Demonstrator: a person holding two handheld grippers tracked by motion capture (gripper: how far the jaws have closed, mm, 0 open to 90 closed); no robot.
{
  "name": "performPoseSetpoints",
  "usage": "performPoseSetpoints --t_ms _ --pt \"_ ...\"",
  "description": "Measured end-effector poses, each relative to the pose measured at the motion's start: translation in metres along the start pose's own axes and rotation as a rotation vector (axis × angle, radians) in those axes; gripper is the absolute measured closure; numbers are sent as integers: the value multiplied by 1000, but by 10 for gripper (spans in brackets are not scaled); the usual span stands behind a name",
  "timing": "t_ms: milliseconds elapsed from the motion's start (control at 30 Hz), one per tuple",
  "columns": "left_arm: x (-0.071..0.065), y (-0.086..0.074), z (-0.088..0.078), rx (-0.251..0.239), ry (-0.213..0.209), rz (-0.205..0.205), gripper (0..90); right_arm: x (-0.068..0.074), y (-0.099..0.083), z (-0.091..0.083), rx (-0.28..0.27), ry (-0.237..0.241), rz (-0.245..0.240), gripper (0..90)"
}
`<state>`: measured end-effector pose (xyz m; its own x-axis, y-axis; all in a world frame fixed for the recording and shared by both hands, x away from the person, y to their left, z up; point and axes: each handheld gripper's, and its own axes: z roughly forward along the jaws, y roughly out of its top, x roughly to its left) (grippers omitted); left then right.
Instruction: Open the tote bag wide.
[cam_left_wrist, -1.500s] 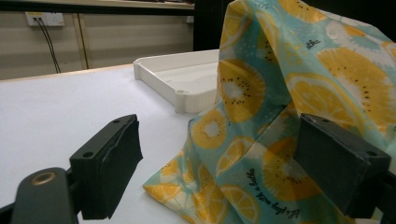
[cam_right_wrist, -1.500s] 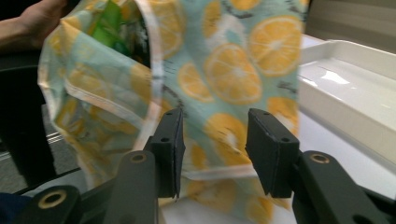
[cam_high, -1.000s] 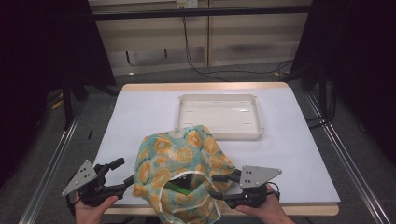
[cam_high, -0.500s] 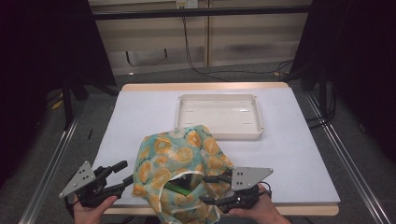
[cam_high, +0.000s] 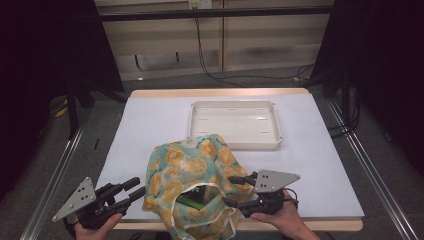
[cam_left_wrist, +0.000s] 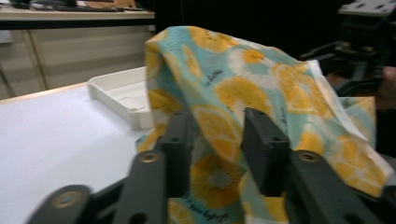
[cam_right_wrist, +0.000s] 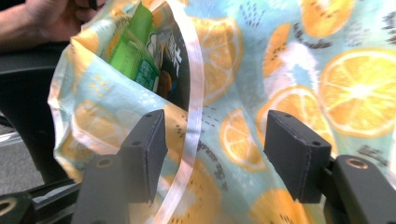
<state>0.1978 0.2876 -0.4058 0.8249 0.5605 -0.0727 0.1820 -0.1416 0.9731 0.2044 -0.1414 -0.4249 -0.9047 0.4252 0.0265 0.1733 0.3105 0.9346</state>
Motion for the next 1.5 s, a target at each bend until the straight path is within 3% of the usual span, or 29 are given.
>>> performPoseSetpoints --t_ms 100,233,333,367,400,500,600,700,767,900,967,1000,1033,1067,1100,1167,1267,1367,1500 --pt "-4 0 2 7 -17 3 560 0 2 8 8 7 -13 387" --pt "-11 3 5 10 -46 12 517 -5 8 25 10 -11 -5 493" --pt "-15 4 7 13 -85 21 487 -10 10 31 17 -12 3 737" --pt "-17 4 9 25 -94 30 450 -12 12 28 4 0 15 867" --pt "-20 5 14 40 -119 56 435 -13 13 26 1 1 17 895" --pt "-23 5 20 55 -138 60 393 -15 17 21 -13 -2 26 900" --pt "-27 4 32 95 -160 90 375 -21 24 12 -48 -10 48 900" --pt "-28 3 43 116 -180 76 312 -26 31 9 -61 -15 50 900" --pt "-30 2 50 149 -185 94 257 -29 35 9 -61 -14 56 900" --pt "-31 -1 55 151 -186 92 250 -31 39 9 -72 -8 59 900" --pt "-30 -3 57 172 -181 100 317 -33 43 9 -84 -3 62 900" --pt "-31 -4 60 206 -161 129 379 -34 45 9 -83 -7 58 900" --pt "-31 -4 60 206 -161 129 435 -34 45 9 -83 -7 58 900" --pt "-31 -4 62 216 -155 124 435 -34 47 10 -84 -3 60 900" --pt "-29 -4 62 221 -153 136 519 -35 48 10 -86 2 57 900" --pt "-24 -4 62 210 -171 109 689 -35 51 11 -89 3 57 900" --pt "-21 -1 58 188 -198 92 817 -38 53 10 -97 2 58 900" --pt "-21 6 52 156 -216 74 868 -40 55 9 -100 -1 63 900" --pt "-21 23 48 112 -234 85 891 -44 60 7 -104 -8 65 900"
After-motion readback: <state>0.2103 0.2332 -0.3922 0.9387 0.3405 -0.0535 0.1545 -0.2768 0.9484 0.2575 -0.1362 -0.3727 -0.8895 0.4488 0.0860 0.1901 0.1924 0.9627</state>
